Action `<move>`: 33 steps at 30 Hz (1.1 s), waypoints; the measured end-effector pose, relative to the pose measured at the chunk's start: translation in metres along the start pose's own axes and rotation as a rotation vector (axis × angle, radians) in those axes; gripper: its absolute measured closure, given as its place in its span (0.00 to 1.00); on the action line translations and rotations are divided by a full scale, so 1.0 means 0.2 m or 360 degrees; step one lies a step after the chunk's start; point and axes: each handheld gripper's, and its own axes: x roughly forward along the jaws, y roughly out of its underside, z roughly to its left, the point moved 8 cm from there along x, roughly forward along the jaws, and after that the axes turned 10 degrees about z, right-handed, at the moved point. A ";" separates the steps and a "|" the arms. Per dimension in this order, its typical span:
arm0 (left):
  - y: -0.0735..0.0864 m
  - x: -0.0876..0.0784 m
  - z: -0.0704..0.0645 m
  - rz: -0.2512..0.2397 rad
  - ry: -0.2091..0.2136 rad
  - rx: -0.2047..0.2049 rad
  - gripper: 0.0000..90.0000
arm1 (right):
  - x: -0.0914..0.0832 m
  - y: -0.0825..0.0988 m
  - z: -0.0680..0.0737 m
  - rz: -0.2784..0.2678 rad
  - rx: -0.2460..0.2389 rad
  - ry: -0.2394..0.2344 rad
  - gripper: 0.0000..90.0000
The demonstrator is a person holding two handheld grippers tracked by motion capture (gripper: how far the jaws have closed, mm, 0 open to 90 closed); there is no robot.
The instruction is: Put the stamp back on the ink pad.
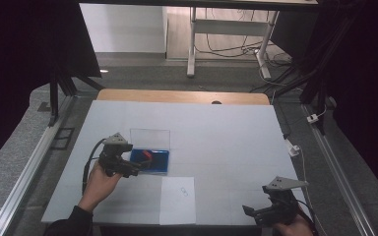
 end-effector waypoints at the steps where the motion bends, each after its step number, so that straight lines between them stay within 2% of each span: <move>1: 0.00 -0.01 -0.01 -0.0007 -0.0002 0.0008 0.00 | 0.00 0.00 0.00 0.0000 0.0000 -0.0001 0.00; 7: 0.05 -0.07 -0.06 -0.0006 0.0001 0.0037 0.00 | 0.00 0.00 0.00 0.0002 0.0002 0.0000 0.00; 13: 0.12 -0.12 -0.09 -0.0013 0.0018 0.0031 0.00 | 0.00 0.00 0.00 0.0001 0.0009 -0.0002 0.00; 25: 0.28 -0.25 -0.12 -0.0071 0.0003 -0.0017 0.00 | 0.00 -0.01 0.00 0.0003 0.0009 -0.0002 0.00; 33: 0.45 -0.31 -0.12 -0.0040 -0.0055 -0.0086 0.00 | 0.00 0.00 0.00 0.0000 0.0017 0.0002 0.00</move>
